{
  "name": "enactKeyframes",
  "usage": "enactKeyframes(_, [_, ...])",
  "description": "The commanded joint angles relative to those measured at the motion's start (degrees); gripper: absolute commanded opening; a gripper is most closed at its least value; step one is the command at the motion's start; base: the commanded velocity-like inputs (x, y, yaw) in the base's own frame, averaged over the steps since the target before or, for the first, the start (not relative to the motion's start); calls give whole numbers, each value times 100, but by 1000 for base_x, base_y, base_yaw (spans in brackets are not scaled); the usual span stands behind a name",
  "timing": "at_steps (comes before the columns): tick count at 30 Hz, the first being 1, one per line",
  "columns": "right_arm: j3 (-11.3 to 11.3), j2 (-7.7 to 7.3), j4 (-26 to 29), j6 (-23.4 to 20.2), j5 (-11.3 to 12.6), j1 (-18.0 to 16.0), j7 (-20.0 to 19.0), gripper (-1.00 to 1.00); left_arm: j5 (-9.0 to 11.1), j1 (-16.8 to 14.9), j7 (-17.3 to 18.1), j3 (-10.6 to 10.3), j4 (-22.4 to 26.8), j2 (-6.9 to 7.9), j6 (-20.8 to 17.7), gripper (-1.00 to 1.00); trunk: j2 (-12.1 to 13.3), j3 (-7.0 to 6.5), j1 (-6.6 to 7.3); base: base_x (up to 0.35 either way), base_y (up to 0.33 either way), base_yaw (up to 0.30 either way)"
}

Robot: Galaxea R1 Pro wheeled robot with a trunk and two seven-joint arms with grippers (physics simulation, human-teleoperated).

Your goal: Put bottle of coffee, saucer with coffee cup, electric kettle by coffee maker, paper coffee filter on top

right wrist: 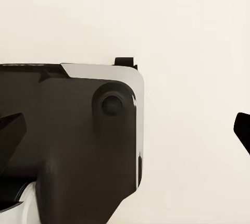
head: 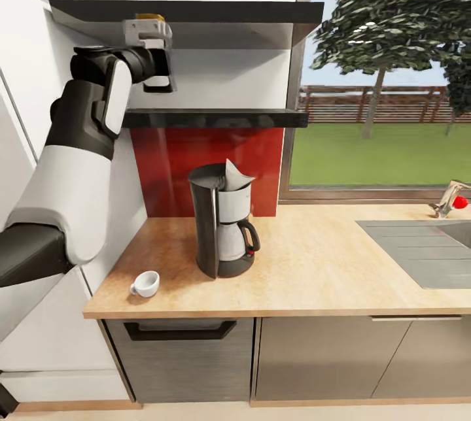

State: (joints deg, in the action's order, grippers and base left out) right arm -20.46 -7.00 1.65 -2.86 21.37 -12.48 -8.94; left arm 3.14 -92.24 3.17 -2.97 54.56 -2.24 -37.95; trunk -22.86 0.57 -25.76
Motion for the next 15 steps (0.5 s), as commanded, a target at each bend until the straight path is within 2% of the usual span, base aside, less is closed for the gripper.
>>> enactKeyframes(1, [-46,-4,10,-30,60,0,-13,100,25,13,162,0,64,54,-71,-100,-6,6,-3,0,0,0])
enactKeyframes(6, [-46,-4,10,-30,60,0,-12,100,20,275,1664,30,596,572,-464,-100,-6,6,-3,0,0,0])
enactKeyframes(7, [-46,-4,10,-30,60,0,-12,100,20,299,1804,32,622,622,-478,-100,-6,6,-3,0,0,0])
enactKeyframes(13, [-46,-4,10,-30,60,1,-12,100,24,420,3231,46,716,1187,-541,-100,-6,6,-3,0,0,0])
enactKeyframes(15, [-46,-4,10,-30,60,1,-12,100,26,515,3478,53,723,1276,-544,-100,-6,6,-3,0,0,0])
